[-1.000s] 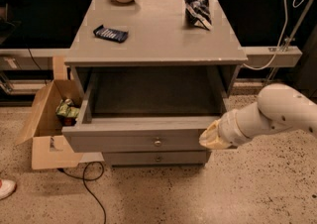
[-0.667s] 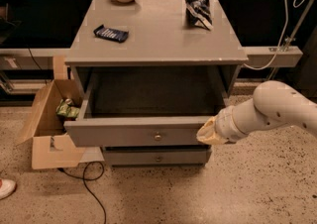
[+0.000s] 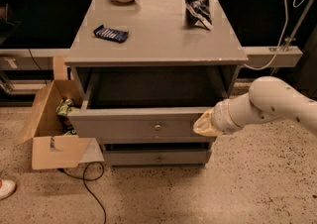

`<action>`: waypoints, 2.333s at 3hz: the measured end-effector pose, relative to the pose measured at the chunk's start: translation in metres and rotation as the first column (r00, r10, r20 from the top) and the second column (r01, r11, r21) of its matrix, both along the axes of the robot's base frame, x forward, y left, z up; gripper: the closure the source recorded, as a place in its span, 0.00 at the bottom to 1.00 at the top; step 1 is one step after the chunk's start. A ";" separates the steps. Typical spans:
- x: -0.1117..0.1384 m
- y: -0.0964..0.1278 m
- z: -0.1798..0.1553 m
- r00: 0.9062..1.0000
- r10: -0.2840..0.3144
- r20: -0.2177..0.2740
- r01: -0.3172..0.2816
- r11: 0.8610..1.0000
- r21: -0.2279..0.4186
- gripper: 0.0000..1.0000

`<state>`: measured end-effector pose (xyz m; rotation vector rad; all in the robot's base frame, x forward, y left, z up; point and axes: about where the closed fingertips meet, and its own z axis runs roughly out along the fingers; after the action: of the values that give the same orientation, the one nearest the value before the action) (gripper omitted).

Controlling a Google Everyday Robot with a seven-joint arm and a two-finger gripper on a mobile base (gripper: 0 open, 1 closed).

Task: Close top drawer

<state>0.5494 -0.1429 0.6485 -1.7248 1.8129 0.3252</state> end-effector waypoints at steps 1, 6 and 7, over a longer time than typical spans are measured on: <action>0.038 0.013 0.001 0.999 0.013 0.048 -0.014 1.000 0.018 1.00; 0.101 0.036 0.005 0.996 0.005 0.094 -0.010 0.999 0.044 1.00; 0.128 0.040 0.004 0.996 -0.008 0.093 0.004 0.999 0.050 1.00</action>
Offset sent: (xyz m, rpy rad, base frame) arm 0.1262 0.0526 0.0061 0.0555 -0.1337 0.0513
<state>0.6777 -0.1027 0.6524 -1.6728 1.7291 0.2802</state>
